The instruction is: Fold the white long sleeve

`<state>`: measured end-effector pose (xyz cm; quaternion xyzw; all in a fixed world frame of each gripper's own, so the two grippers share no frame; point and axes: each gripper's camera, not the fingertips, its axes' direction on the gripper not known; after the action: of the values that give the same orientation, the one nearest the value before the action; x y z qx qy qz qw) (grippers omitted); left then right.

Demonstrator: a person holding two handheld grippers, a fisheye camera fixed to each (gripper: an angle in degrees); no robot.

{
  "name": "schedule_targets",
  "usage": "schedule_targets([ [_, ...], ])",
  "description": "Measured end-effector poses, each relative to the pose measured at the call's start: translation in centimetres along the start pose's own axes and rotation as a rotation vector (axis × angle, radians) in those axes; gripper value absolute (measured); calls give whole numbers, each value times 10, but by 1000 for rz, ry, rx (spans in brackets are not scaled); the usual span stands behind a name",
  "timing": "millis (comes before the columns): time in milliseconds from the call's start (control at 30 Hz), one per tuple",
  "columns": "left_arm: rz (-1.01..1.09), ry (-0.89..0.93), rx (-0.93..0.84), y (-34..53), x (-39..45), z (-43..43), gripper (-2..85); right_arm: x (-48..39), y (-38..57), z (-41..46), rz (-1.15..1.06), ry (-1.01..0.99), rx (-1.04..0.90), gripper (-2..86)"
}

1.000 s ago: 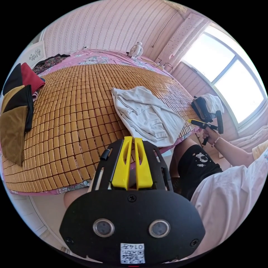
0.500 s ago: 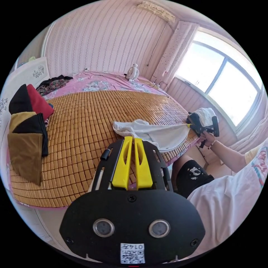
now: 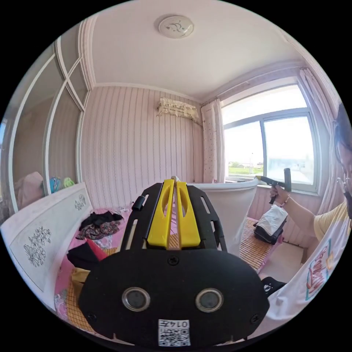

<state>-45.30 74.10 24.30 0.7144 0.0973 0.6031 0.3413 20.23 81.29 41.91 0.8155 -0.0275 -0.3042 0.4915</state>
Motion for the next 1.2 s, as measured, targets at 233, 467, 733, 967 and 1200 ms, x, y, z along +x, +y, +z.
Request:
schedule_targets([
  [233, 32, -42, 185, -37, 31, -84, -10, -50, -42, -88, -117, 58, 129, 3],
  [467, 49, -27, 326, -63, 59, -154, -10, -96, -69, -168, -246, 46, 241, 2],
  [733, 147, -97, 540, -101, 76, -219, -10, -156, -112, -238, -453, 23, 412, 2],
  [967, -82, -134, -67, -59, 1, -41, -10, -63, -59, -61, -164, 75, -138, 2],
  [1200, -180, -187, -144, -61, -14, 64, -10, 26, -86, 12, 209, 179, 8, 2],
])
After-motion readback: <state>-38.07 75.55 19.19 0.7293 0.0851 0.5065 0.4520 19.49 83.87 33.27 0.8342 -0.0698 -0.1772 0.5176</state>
